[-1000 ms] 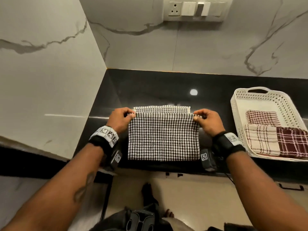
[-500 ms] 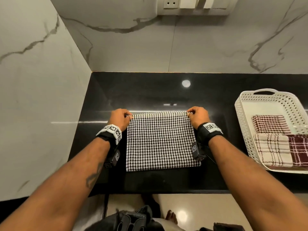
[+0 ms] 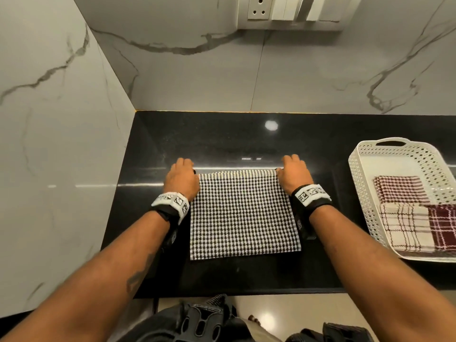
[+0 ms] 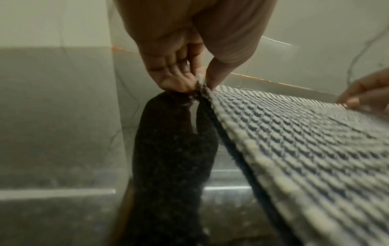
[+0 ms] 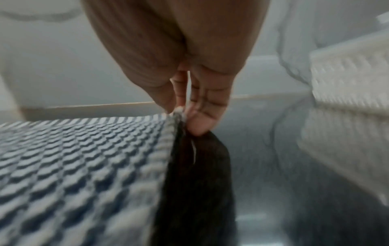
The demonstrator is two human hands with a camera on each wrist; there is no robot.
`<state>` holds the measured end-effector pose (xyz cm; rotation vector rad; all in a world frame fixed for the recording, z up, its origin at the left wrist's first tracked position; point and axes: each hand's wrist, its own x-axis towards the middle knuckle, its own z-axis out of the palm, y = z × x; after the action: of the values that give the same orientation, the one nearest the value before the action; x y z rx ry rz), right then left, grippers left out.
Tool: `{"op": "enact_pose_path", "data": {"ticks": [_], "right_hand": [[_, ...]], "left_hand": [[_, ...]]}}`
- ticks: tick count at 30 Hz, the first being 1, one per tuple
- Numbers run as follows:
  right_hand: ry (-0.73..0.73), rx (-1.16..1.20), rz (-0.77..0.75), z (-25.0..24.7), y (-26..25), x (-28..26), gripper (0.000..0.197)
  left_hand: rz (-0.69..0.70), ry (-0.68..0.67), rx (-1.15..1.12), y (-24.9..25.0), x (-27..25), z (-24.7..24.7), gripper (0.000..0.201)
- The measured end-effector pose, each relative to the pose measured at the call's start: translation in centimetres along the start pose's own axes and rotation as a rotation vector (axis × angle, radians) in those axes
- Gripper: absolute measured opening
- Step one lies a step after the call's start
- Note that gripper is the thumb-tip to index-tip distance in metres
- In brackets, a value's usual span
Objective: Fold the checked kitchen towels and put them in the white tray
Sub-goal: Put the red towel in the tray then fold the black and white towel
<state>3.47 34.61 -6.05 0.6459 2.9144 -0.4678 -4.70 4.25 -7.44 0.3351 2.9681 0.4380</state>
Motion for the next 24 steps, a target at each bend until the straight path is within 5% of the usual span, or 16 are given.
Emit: {"op": "enact_pose_path", "data": {"ticks": [3, 6, 9, 19, 24], "right_hand": [[0.025, 0.040, -0.166, 0.5, -3.5, -2.4, 0.032], [-0.302, -0.010, -0.312, 3.3, -6.9, -5.2, 0.062], [-0.463, -0.153, -0.315, 5.5, -7.0, -5.3, 0.076], [-0.382, -0.369, -0.054, 3.1, 0.5, -4.7, 0.097], [-0.431, -0.283, -0.275, 4.8, -4.2, -7.9, 0.079]], "left_hand": [[0.379, 0.077, 0.074, 2.3, -2.0, 1.0, 0.027], [0.605, -0.209, 0.115, 4.6, -3.8, 3.0, 0.053], [0.553, -0.328, 0.291, 4.2, -4.1, 4.3, 0.066], [0.333, -0.330, 0.327, -2.4, -5.1, 2.6, 0.086], [0.486, -0.308, 0.379, 1.7, -6.6, 2.9, 0.079]]}}
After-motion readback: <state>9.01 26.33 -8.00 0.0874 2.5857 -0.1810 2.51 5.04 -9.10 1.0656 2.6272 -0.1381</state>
